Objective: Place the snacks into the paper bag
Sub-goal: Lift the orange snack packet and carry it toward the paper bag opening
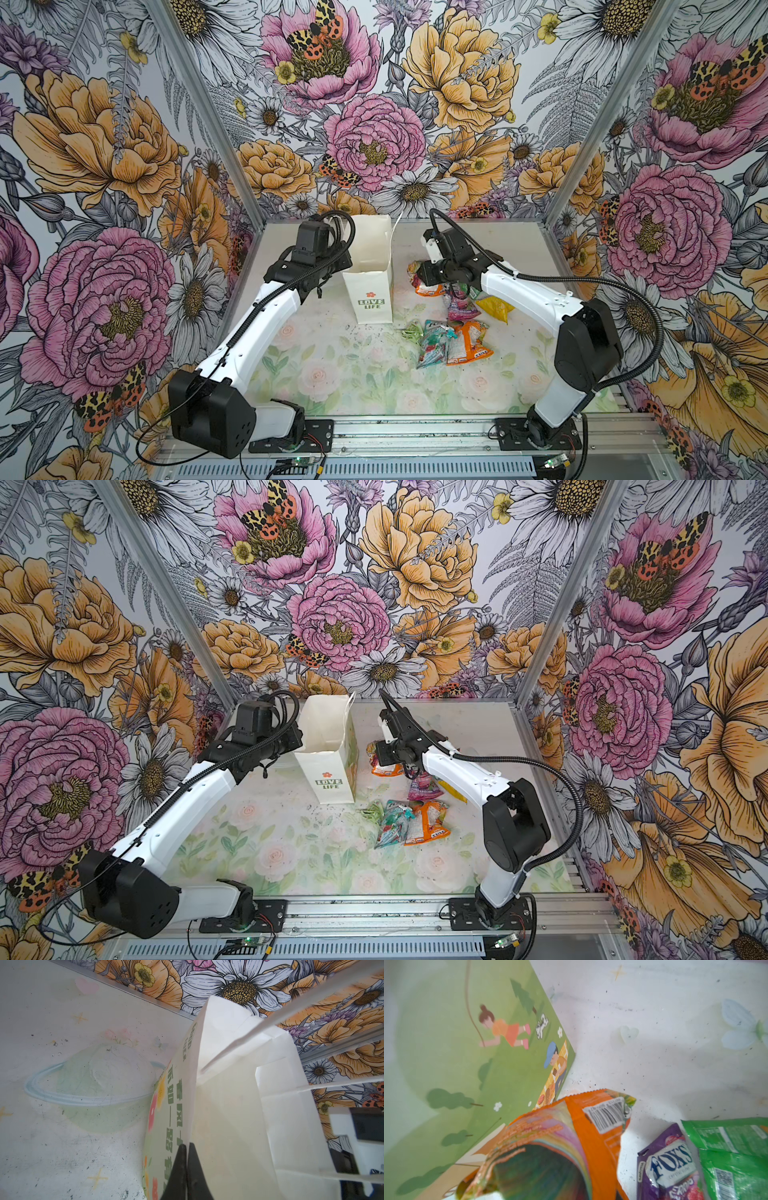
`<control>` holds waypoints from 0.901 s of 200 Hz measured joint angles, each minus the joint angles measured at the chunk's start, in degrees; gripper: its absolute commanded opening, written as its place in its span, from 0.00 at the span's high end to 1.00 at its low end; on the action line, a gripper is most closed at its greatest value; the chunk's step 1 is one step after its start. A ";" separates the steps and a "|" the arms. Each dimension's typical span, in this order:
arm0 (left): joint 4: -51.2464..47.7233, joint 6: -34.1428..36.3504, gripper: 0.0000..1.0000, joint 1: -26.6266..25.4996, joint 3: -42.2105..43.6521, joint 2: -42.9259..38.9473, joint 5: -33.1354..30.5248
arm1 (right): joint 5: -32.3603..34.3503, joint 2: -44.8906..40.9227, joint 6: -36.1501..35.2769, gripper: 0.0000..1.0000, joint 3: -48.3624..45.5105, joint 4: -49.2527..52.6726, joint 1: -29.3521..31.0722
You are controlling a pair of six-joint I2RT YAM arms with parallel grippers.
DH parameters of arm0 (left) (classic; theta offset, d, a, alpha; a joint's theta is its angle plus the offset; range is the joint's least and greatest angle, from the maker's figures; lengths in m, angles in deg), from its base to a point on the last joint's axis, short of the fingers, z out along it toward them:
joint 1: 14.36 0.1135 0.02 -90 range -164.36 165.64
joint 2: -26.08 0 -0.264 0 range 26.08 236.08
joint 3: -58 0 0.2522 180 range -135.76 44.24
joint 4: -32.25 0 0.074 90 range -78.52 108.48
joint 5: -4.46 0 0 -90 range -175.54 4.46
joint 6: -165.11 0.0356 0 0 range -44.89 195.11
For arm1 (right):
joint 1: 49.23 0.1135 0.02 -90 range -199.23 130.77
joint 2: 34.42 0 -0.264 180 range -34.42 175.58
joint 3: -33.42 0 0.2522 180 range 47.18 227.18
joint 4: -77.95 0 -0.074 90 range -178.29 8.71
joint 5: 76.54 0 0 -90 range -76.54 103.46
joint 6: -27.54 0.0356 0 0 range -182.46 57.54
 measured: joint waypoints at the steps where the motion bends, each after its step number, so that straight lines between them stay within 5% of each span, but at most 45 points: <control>1: 0.00 0.00 1.00 -0.04 0.00 0.00 -0.02 | -0.04 -0.09 -0.02 0.70 0.07 0.02 -0.04; 107: 0.00 -1.51 1.00 -2.71 -0.66 0.00 -1.77 | -2.91 -8.68 0.59 0.73 15.04 -0.20 -1.81; 180: 0.04 -2.14 1.00 -2.82 -0.68 0.00 -1.77 | -4.76 -13.18 6.60 0.76 15.17 -15.56 0.83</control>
